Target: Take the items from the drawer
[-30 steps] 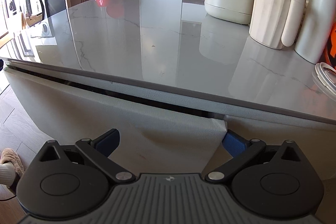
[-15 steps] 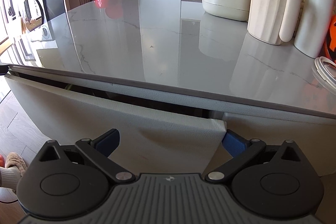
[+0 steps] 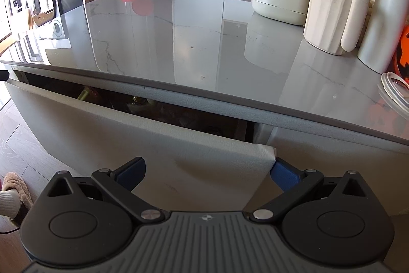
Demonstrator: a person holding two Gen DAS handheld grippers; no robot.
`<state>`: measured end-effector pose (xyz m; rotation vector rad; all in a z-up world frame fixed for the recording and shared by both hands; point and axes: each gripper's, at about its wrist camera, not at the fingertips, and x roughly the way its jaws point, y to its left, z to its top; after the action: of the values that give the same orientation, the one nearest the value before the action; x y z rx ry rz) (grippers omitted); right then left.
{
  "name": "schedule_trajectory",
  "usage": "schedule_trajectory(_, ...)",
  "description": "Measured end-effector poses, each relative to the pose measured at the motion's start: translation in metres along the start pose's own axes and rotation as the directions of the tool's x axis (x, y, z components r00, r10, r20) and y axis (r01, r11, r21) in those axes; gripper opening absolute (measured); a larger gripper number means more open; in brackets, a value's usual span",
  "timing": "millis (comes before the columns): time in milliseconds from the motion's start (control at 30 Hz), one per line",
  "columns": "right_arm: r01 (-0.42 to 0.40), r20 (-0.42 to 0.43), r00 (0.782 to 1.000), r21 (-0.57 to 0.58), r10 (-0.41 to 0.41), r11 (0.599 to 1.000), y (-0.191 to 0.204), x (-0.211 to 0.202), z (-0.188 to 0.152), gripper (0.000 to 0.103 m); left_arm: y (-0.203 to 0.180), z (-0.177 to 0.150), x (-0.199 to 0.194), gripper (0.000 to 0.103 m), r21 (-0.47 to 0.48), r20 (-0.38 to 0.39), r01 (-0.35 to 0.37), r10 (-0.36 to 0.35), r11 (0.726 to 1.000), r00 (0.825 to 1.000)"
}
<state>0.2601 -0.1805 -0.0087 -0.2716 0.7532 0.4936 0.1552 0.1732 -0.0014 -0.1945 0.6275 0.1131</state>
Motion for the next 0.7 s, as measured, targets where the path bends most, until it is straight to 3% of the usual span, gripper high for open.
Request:
schedule_trajectory(100,0.029,0.028,0.999,0.072,-0.031,0.997,0.001,-0.006,0.005,0.103,-0.023,0.001,-0.004,0.023,0.072,0.044,0.017,-0.02,0.997,0.999)
schedule_trajectory(200,0.123,0.147,0.98,0.102,-0.138,0.987,0.015,-0.024,0.014,0.103,-0.051,0.001,0.006,0.023,0.124,0.016,0.032,-0.034,0.992,0.999)
schedule_trajectory(267,0.133,0.178,0.972,0.126,-0.155,0.983,0.029,-0.031,0.022,0.103,-0.067,0.001,0.015,0.024,0.156,-0.001,-0.009,0.01,0.988,1.0)
schedule_trajectory(367,0.094,0.168,0.979,0.159,-0.12,0.983,0.054,-0.028,0.032,0.103,-0.078,0.004,0.031,0.024,0.148,-0.05,-0.044,0.052,0.988,0.997)
schedule_trajectory(467,0.131,0.162,0.975,0.123,-0.151,0.984,0.077,-0.016,0.039,0.103,-0.082,0.007,0.037,0.024,0.157,-0.072,-0.064,0.076,0.985,0.994)
schedule_trajectory(533,0.141,0.114,0.981,0.111,-0.154,0.984,0.086,-0.005,0.042,0.103,-0.082,0.009,0.039,0.023,0.156,-0.085,-0.069,0.083,0.985,0.993)
schedule_trajectory(700,0.138,0.029,0.989,0.194,-0.146,0.971,0.081,0.013,0.046,0.103,-0.082,0.011,0.044,0.023,0.168,-0.099,-0.066,0.083,0.984,0.992)
